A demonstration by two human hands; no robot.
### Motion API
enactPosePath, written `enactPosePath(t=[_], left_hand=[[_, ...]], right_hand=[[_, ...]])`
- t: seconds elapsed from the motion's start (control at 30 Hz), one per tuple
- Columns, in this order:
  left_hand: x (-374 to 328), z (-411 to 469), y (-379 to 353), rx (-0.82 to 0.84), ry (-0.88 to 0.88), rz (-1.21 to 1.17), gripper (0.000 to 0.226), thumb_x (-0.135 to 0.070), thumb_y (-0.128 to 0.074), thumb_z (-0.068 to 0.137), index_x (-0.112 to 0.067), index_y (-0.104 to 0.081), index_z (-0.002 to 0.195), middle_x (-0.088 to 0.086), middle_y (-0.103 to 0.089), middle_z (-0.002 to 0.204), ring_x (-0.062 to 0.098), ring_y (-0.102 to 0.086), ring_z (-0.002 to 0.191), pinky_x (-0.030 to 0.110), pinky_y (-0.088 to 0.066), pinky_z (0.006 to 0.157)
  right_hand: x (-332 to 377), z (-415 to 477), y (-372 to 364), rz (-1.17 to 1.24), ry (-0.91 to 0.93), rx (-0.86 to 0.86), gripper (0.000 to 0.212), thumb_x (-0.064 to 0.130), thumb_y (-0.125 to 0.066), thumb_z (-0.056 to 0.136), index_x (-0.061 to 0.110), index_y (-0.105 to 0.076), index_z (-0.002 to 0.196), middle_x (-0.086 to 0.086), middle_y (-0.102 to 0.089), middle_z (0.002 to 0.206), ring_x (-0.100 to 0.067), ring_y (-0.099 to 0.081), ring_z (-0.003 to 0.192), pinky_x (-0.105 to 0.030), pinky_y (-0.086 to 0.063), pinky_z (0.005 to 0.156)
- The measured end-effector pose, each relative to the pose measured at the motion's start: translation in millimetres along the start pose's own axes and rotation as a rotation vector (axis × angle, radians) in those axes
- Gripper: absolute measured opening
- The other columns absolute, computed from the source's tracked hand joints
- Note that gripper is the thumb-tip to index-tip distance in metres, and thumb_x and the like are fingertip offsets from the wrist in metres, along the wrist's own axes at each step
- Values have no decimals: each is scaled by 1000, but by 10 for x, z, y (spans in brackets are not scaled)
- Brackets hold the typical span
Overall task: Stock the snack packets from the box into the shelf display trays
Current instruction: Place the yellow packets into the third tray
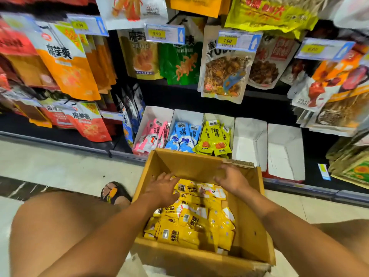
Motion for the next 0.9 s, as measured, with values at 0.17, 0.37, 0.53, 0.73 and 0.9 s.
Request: enactPosePath(t=[0.17, 0.37, 0.53, 0.73, 0.9], left_hand=[[97, -354, -728, 57, 52, -77, 67, -64, -33, 101, -34, -21, 161, 1, -18, 170, 28, -15, 157, 52, -20, 124], [77, -603, -1236, 104, 104, -210, 60, -63, -25, 103, -37, -32, 156, -4, -27, 167, 22, -22, 155, 45, -24, 123], [87, -610, -1188, 13, 116, -310, 46, -49, -40, 102, -39, -46, 147, -10, -44, 157, 16, -41, 144, 35, -38, 114], [121, -561, -1205, -36, 129, -310, 51, -47, -44, 93, -41, -47, 143, -10, -45, 154, 15, -38, 144, 39, -39, 115], [143, -515, -1245, -13, 137, -292, 54, -49, -44, 92, -40, -45, 146, -11, -44, 155, 15, -36, 146, 40, -37, 116]], right_hand=[[-136, -284, -590, -2, -22, 115, 49, 48, -71, 84, 31, -62, 129, -4, -54, 135, -25, -50, 129, -35, -44, 103], [-331, -548, -1321, -33, -57, 283, 51, 43, -69, 87, 31, -56, 134, -5, -49, 141, -24, -52, 128, -33, -45, 101], [-504, -683, -1770, -15, -106, 385, 64, 35, -66, 91, 20, -40, 148, -9, -42, 148, -30, -57, 124, -33, -46, 99], [-684, -769, -2154, -60, -131, 484, 61, 30, -62, 92, 22, -41, 149, -8, -43, 151, -25, -45, 137, -30, -41, 107], [-715, -772, -2375, -72, -97, 566, 62, 21, -56, 95, 23, -35, 154, -7, -35, 159, -24, -36, 145, -26, -33, 113]])
Point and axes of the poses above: each hand's wrist, its own z-axis towards the middle knuckle, its own y-axis out of the back of the hand, x = y × z, the point moved 7 cm from there along z, towards the middle knuckle
